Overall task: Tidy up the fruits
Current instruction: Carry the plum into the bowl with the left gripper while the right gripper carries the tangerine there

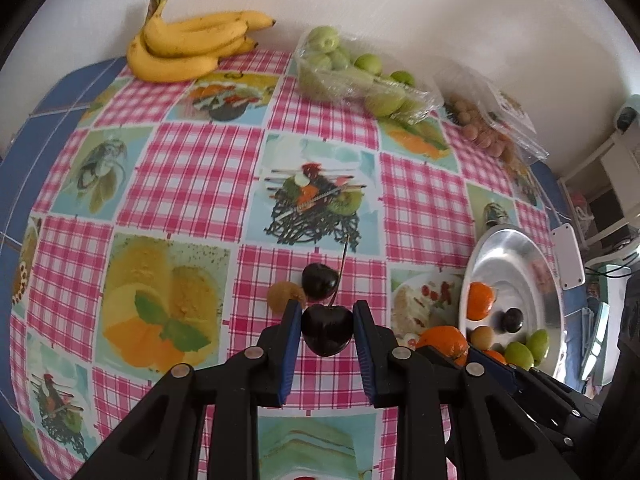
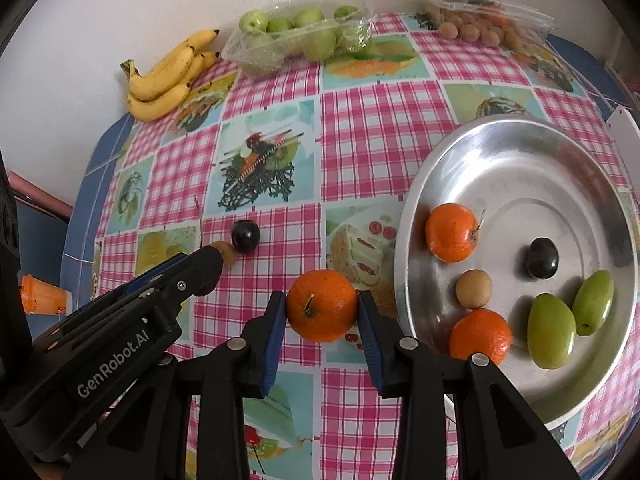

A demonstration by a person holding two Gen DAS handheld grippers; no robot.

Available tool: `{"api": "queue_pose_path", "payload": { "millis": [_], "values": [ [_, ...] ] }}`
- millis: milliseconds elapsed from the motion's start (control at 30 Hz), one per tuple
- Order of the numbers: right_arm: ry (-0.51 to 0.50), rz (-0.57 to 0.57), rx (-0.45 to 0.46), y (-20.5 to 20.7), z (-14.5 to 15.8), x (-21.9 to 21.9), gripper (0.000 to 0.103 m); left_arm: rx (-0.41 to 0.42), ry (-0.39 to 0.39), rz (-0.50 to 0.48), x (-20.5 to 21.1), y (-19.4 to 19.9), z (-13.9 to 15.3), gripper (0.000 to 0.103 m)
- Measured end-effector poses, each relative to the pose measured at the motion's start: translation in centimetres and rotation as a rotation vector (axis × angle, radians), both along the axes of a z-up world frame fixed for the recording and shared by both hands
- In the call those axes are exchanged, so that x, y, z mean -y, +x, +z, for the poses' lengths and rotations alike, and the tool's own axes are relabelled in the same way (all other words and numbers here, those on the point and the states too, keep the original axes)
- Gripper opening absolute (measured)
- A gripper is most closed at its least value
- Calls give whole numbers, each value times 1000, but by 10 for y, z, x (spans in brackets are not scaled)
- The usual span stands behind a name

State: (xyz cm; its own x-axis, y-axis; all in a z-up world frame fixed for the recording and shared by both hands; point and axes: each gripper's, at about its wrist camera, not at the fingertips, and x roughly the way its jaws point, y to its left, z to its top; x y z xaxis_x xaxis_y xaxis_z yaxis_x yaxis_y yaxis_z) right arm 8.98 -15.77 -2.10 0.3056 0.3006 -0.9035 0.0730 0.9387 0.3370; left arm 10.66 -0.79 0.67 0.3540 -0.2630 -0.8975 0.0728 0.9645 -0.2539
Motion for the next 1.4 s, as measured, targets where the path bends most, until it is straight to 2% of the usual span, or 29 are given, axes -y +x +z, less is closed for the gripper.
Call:
{"api": "queue_pose_path", "payload": {
  "millis": [267, 467, 900, 1133, 1400],
  "values": [
    [4, -41, 17, -6, 10, 17, 38, 35, -23, -18, 8, -7, 14, 28],
    [2, -111, 17, -9, 14, 45, 38, 48, -35, -45, 22, -11, 20, 28],
    [-20, -344, -15, -31, 10, 132, 38, 62, -8, -225, 91, -32, 19, 28],
    [-14, -360, -35, -35, 7, 141, 38, 65, 13, -318, 122, -42, 11, 28],
    [-13, -322, -74, -27, -6, 132, 38, 44, 19, -331, 125, -39, -5, 28]
  ]
}}
